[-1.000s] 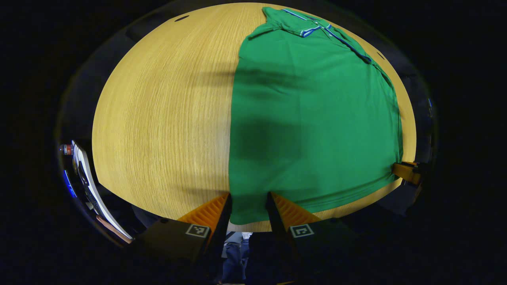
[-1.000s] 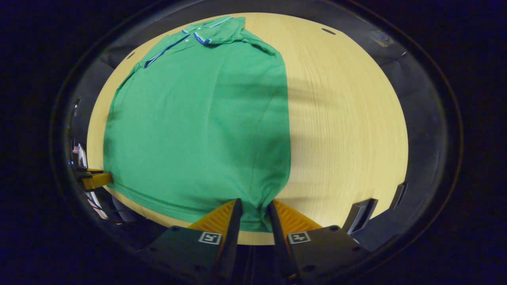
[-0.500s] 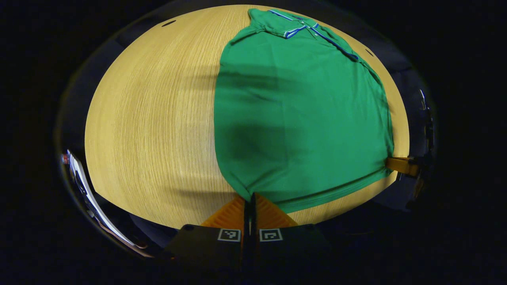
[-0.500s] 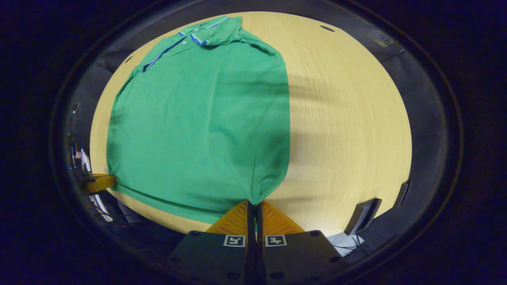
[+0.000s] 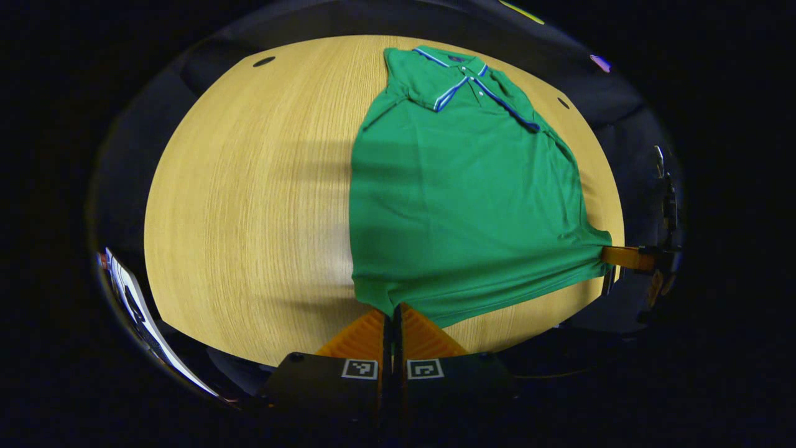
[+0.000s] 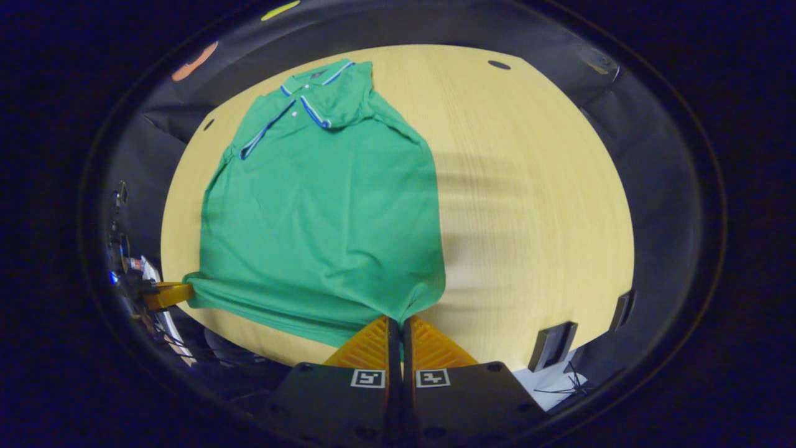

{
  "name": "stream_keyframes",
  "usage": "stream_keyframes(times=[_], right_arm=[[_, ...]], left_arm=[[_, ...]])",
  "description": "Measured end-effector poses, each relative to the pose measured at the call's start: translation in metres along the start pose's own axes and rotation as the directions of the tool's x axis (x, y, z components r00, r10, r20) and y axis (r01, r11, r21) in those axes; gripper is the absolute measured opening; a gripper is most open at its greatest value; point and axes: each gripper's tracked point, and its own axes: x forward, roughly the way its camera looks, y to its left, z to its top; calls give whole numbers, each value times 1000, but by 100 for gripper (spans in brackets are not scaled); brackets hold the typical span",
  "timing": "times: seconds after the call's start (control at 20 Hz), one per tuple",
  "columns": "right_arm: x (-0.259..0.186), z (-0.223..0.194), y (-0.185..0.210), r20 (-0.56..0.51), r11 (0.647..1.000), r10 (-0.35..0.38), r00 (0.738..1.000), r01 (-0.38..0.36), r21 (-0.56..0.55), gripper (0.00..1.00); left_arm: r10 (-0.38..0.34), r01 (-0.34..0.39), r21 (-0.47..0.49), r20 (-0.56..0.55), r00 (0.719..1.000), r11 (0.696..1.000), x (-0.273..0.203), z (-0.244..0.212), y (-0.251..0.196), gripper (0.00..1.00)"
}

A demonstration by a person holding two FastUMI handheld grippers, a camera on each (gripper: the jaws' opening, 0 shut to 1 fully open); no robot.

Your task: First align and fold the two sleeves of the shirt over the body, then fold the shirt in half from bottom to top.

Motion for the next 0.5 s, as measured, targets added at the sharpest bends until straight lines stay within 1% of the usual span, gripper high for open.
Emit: stream_keyframes(times=[0.05,0.1,0.15,0.2,0.25,0.3,0.5], right_arm=[[-6,13,3,30,1000,1,1000,-1,1,6],[-12,27,5,63,1000,3,998,-3,-2,6],[-19,41,8,100,1000,6,995,-5,-9,3],[-24,56,11,135,1000,9,991,-6,-19,3],[-29,71,13,167,1000,9,986,-4,-31,6],[-33,85,15,197,999,10,980,-2,-42,3],[-42,133,20,281,999,8,960,7,-53,3]], left_arm=[[5,-5,0,31,1000,1000,-6,14,0,3],[8,-8,5,65,998,1000,-11,27,-1,3],[14,-15,12,98,995,1000,-18,41,0,3],[21,-24,23,127,992,999,-23,55,1,3],[28,-33,32,153,988,999,-27,68,2,4],[34,-42,40,179,983,998,-31,80,2,3],[59,-75,48,270,961,996,-42,129,3,3]])
